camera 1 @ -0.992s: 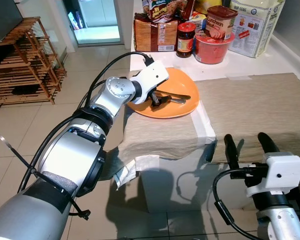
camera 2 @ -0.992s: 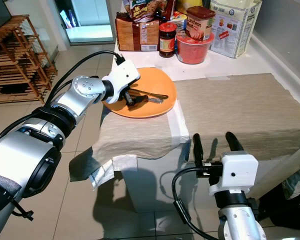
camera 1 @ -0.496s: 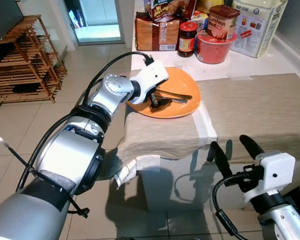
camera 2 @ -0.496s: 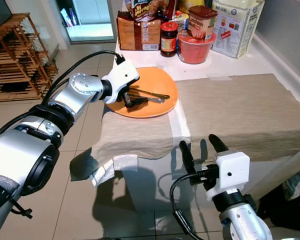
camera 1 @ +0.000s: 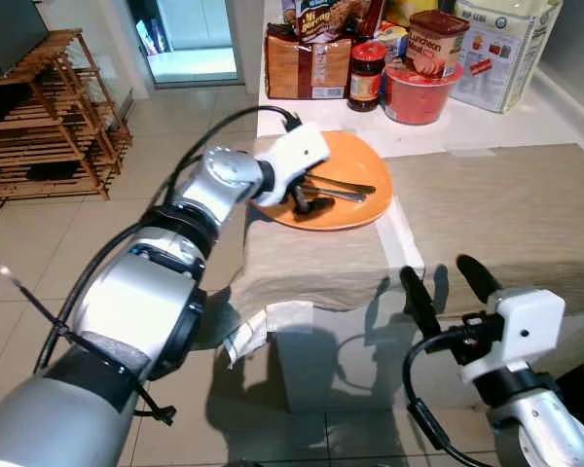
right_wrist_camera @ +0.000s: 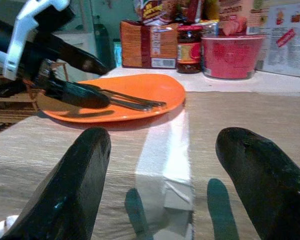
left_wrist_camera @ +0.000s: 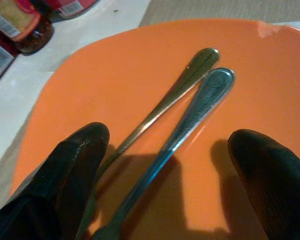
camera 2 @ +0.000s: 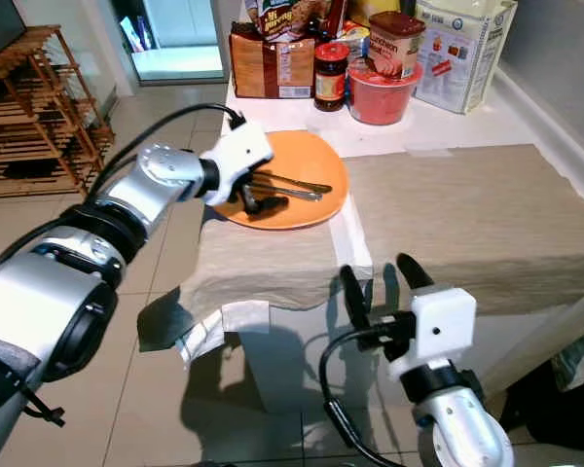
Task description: Setting the table
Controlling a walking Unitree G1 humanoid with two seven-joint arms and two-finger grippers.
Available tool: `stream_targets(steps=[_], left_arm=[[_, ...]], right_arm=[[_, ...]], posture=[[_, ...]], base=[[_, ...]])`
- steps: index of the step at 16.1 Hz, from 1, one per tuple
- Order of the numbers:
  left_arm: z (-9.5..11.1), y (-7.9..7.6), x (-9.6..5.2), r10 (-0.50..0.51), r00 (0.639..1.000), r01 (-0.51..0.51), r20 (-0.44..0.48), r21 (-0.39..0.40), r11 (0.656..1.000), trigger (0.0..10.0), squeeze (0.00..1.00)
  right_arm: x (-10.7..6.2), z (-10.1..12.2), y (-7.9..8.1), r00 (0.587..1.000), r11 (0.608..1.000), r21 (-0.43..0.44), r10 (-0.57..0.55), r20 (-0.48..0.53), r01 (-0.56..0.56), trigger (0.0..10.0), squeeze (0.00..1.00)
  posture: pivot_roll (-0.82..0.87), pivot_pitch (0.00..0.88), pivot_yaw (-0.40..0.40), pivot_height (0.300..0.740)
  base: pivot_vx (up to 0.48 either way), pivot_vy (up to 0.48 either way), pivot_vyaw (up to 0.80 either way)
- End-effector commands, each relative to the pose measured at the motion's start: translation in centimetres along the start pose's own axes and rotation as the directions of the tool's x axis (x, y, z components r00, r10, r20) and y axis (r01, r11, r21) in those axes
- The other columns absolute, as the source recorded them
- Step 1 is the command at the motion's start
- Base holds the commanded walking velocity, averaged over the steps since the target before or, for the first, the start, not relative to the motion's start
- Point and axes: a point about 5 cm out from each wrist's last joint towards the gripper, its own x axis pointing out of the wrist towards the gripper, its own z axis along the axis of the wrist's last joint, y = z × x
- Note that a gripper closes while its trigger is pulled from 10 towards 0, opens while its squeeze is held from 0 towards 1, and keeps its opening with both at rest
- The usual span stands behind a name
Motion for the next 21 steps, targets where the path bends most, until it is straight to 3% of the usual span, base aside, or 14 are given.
stream_targets(steps=[1, 8, 9, 10, 21], left_arm=[[-0.8, -0.2, -0.1, -0.006, 0.999, 0.005, -0.035, -0.026, 1.0, 10.0, 0.0], [-1.0, -0.5, 0.3, -0.003, 0.998, 0.001, -0.064, -0.04, 0.999, 10.0, 0.0], [-1.1, -0.5, 0.3, -0.001, 0.998, -0.002, -0.065, -0.045, 0.999, 7.8, 0.0], [-1.1, -0.5, 0.3, 0.002, 0.998, -0.006, -0.069, -0.05, 0.999, 0.0, 0.0], [-1.5, -0.9, 0.6, 0.008, 0.993, -0.012, -0.115, -0.037, 0.999, 0.0, 0.0]], right_arm=[[0.0, -0.4, 0.1, 1.0, 1.0, 0.004, -0.001, -0.02, 0.001, 10.0, 0.0], [0.1, -0.3, 0.7, 1.0, 1.0, 0.016, 0.001, -0.014, -0.001, 10.0, 0.0], [0.1, -0.3, 0.7, 1.0, 1.0, 0.015, 0.002, -0.015, -0.002, 10.0, 0.0], [0.0, -0.3, 0.8, 1.0, 1.0, 0.013, 0.003, -0.017, -0.002, 10.0, 0.0], [-0.1, -0.1, 1.1, 1.0, 1.0, 0.014, -0.004, -0.018, 0.004, 10.0, 0.0]], posture=[[-0.15, 0.05, 0.084, 0.74], [-0.16, 0.068, 0.089, 0.74], [-0.16, 0.068, 0.089, 0.74], [-0.16, 0.069, 0.089, 0.74], [-0.16, 0.074, 0.094, 0.74]], base=[[0.0, 0.0, 0.0], [0.0, 0.0, 0.0], [0.0, 0.0, 0.0], [0.0, 0.0, 0.0], [0.0, 0.0, 0.0]])
